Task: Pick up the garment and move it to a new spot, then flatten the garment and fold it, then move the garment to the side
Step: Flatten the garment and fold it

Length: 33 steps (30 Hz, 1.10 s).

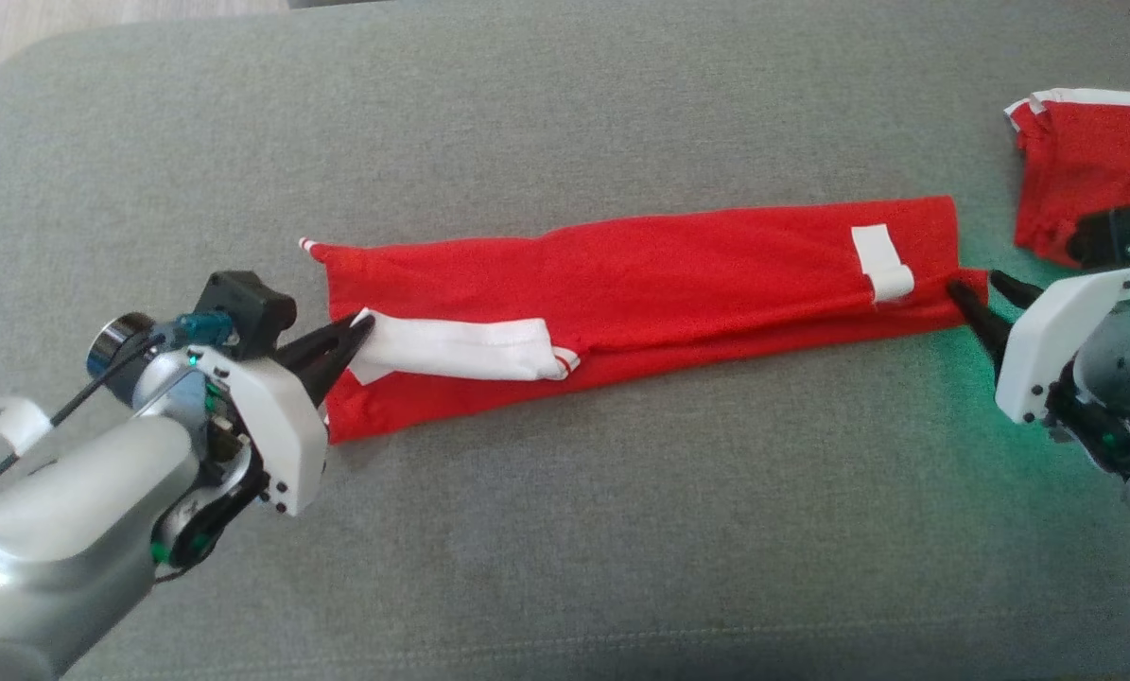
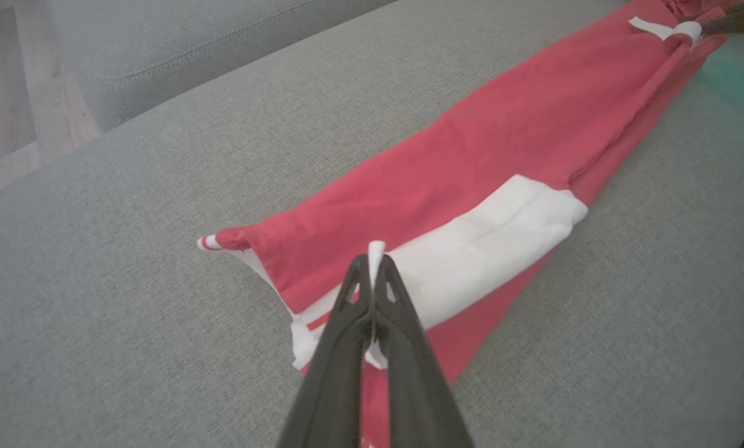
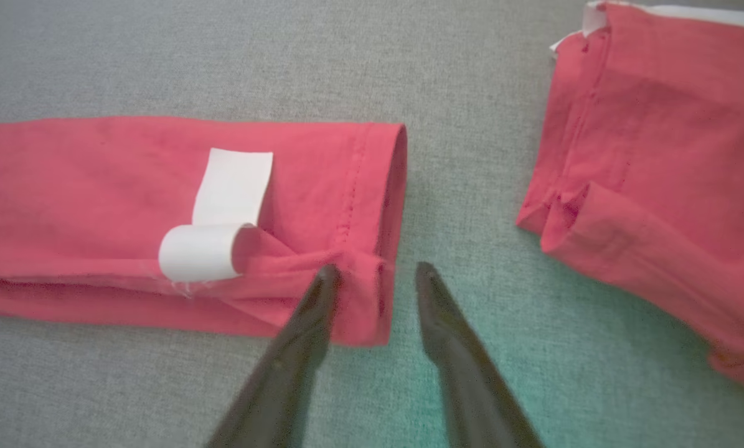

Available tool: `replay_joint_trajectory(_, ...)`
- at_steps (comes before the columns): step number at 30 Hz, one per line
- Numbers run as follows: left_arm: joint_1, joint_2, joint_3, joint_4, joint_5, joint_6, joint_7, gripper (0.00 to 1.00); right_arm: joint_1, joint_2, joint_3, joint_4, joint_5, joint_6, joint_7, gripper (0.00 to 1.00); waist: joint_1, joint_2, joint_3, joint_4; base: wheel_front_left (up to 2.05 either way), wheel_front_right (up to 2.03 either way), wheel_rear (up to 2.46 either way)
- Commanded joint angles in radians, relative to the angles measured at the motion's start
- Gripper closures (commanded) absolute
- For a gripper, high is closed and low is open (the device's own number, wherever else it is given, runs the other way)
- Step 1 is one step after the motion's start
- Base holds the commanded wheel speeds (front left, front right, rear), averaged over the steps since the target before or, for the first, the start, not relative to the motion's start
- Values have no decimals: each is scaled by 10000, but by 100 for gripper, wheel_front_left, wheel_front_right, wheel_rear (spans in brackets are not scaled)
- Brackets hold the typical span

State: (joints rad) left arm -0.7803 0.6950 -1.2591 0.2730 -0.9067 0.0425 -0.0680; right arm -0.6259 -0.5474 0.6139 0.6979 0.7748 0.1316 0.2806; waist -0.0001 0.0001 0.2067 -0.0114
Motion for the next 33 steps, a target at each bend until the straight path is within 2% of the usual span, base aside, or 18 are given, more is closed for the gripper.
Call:
replay_joint_trajectory(1, -176, 227, 403, 85, 117, -52, -254, 0, 15, -357, -32, -182, 9, -9, 11, 0, 1, -1, -27, -32, 0, 0, 0)
replay_joint_trajectory(5, -88, 79, 503, 352, 45, 23, -546, 0, 8, -428, -104, -230, -60, -9, 36, 0, 1, -1, -102, -51, 0, 0, 0)
replay_joint_trajectory(10, 60, -92, 1049, 638, -390, 342, -1192, 0, -123, -382, -597, -356, -70, -9, -306, 0, 1, -1, -293, -46, 0, 0, 0)
replay_joint_trajectory(16, 252, -377, 2415, 565, -922, 1015, -1859, 0, -268, -93, -1368, -830, -230, -9, -1384, 0, 1, -1, -579, -3, 0, 0, 0)
replay_joint_trajectory(18, 392, -543, 3206, 368, -985, 1257, -1920, 0, -276, 5, -1635, -1051, -464, -9, -2018, 0, 1, -1, -644, 7, 0, 0, 0)
replay_joint_trajectory(20, 660, -835, 4423, -72, -720, 1501, -1930, 0, -212, 184, -1939, -1234, -677, -9, -2672, 0, 1, -1, -679, 17, 0, 0, 0)
replay_joint_trajectory(24, 1800, -1734, 6996, -997, 169, 1702, -1934, 0, 119, 741, -2561, -1634, -951, -9, -3903, 0, 1, -1, -740, 18, 0, 0, 0)
replay_joint_trajectory(28, 3070, -2854, 9028, -1793, 1452, 1501, -1936, 0, 656, 1375, -2964, -2032, -1375, -9, -4772, 0, 1, -1, -808, 3, 0, 0, 0)
replay_joint_trajectory(33, 4539, -4210, 10524, -2042, 2984, 993, -1936, 0, 1497, 2197, -3341, -2441, -2001, -9, -5206, 0, 1, -1, -904, 12, 0, 0, 0)
